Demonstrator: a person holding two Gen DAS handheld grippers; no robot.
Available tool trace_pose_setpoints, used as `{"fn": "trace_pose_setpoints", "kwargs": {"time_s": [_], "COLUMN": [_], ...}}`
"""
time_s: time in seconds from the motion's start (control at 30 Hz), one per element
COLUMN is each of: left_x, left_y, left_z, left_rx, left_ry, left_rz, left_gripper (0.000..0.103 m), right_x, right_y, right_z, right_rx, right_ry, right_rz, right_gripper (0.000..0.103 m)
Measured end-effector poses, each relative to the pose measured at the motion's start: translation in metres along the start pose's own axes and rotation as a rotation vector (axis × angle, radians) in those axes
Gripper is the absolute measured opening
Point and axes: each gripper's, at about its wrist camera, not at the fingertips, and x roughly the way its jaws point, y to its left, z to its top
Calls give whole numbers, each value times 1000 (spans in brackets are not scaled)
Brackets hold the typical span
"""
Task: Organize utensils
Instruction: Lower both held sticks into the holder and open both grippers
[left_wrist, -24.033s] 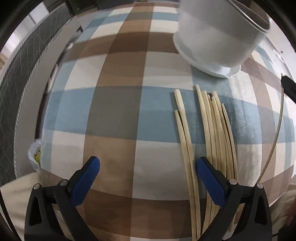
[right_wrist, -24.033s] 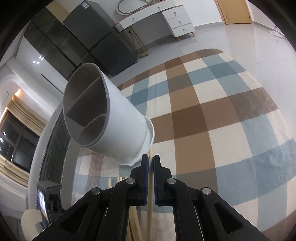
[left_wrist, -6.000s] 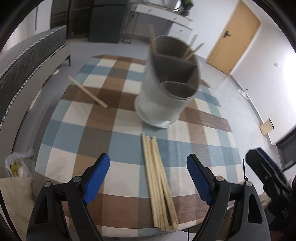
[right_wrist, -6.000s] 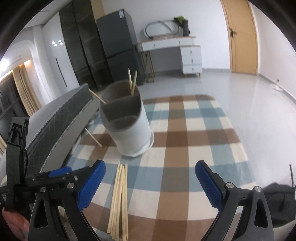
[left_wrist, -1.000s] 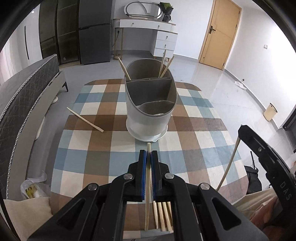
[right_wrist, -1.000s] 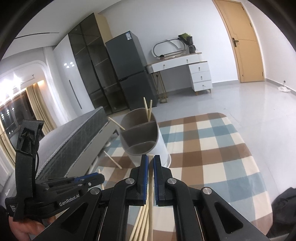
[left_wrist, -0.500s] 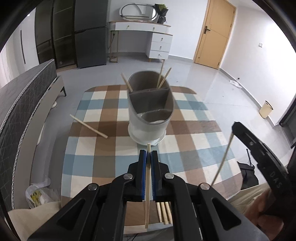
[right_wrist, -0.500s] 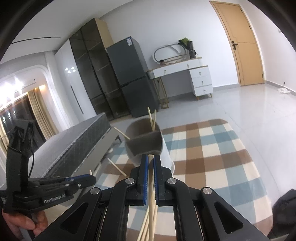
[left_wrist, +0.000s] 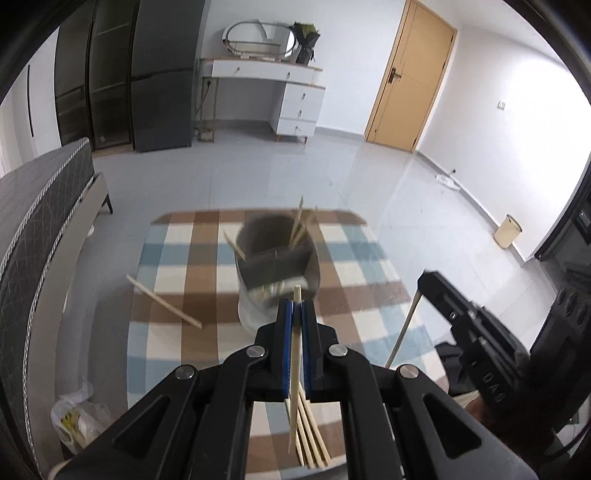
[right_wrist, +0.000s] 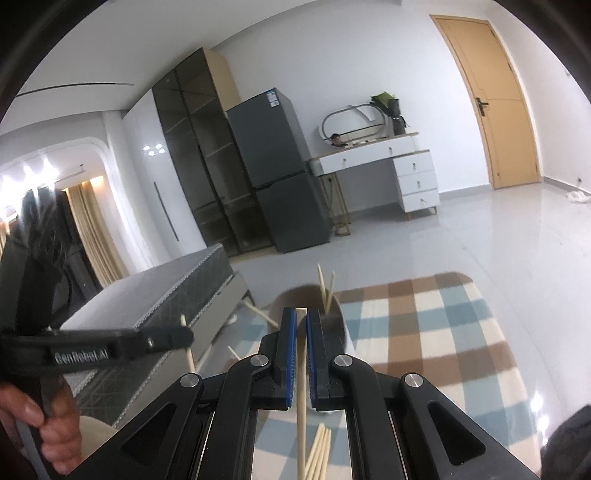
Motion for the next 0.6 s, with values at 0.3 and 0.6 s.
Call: {"fn": "trace_pose_setpoints", "kwargs": {"time_s": [0.3,0.6], "left_x": [-9,-8], "left_y": [15,38], "left_z": [66,121], "left_rx": [-43,-84], "left_ry": [-90,-222], "left_rz": [-58,-63], "left_gripper": [0,0], "right_x": [29,74], "right_y": [11,33], "right_z": [66,110], "right_rx": [-62,-143], "right_ry": [-88,-203], "right_rz": [31,61], "right_gripper": [5,5]}}
